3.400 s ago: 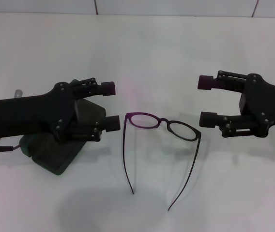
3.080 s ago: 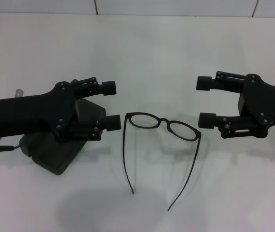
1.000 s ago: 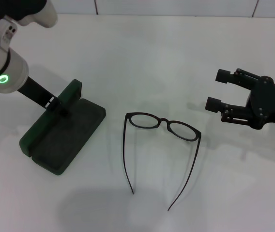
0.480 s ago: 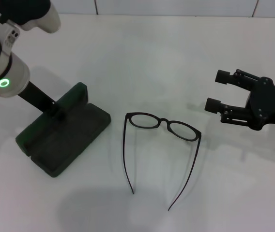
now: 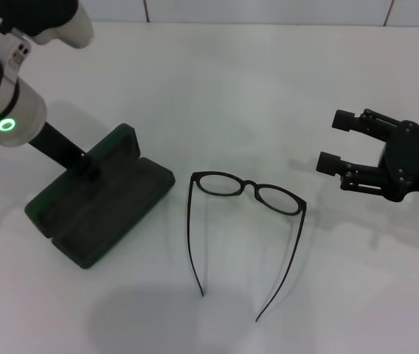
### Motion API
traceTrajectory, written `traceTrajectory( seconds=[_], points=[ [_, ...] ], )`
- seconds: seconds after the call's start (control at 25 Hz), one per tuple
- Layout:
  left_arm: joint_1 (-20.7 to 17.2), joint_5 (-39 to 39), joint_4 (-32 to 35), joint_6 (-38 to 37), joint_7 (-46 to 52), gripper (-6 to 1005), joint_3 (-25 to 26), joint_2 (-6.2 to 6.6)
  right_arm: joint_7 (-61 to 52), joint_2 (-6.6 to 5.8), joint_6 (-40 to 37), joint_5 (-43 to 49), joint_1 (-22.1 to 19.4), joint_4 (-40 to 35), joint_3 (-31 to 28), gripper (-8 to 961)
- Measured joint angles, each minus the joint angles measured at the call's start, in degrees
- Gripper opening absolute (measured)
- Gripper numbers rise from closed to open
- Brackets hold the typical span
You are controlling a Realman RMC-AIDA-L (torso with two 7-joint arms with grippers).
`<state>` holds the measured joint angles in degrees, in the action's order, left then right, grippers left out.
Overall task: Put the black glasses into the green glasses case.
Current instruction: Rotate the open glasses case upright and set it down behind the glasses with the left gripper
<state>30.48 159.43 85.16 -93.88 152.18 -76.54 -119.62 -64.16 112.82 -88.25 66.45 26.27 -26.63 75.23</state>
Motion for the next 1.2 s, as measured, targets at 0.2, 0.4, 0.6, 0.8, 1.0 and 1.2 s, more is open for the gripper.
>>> traceTrajectory(
  seconds=[0.2,0.4,0.6,0.8,1.0,1.2],
  points=[
    [1.02,2.31,5.72,0.01,-1.81,199,-2.35,0.2,0.01,-0.08,-0.32,0.0,0.01,-0.04,0.0,854],
    [4.03,2.96,12.31,0.76,-10.26,197,-4.26,0.31,0.64,-1.01,-3.69,0.14,0.01,-0.1,0.09,855],
    [8.48,2.92,10.6,4.63,-22.29,198,-7.75,-0.03,2.29,-1.52,-12.46,5.43,0.35,-0.6,0.15,855],
    [14.03,2.31,-1.86,12.89,-29.64,198,-13.63,-0.23,2.38,0.17,-15.87,8.51,0.39,-0.84,0.46,854],
    [20.14,-0.85,-14.95,20.34,-30.26,199,-18.48,-0.35,2.34,1.9,-16.11,10.2,0.13,-0.57,0.42,854],
    [21.83,-5.32,-20.9,24.89,-31.92,197,-20.59,-0.45,2.26,2.36,-15.87,10.29,-0.31,-0.32,0.21,854]
  ],
)
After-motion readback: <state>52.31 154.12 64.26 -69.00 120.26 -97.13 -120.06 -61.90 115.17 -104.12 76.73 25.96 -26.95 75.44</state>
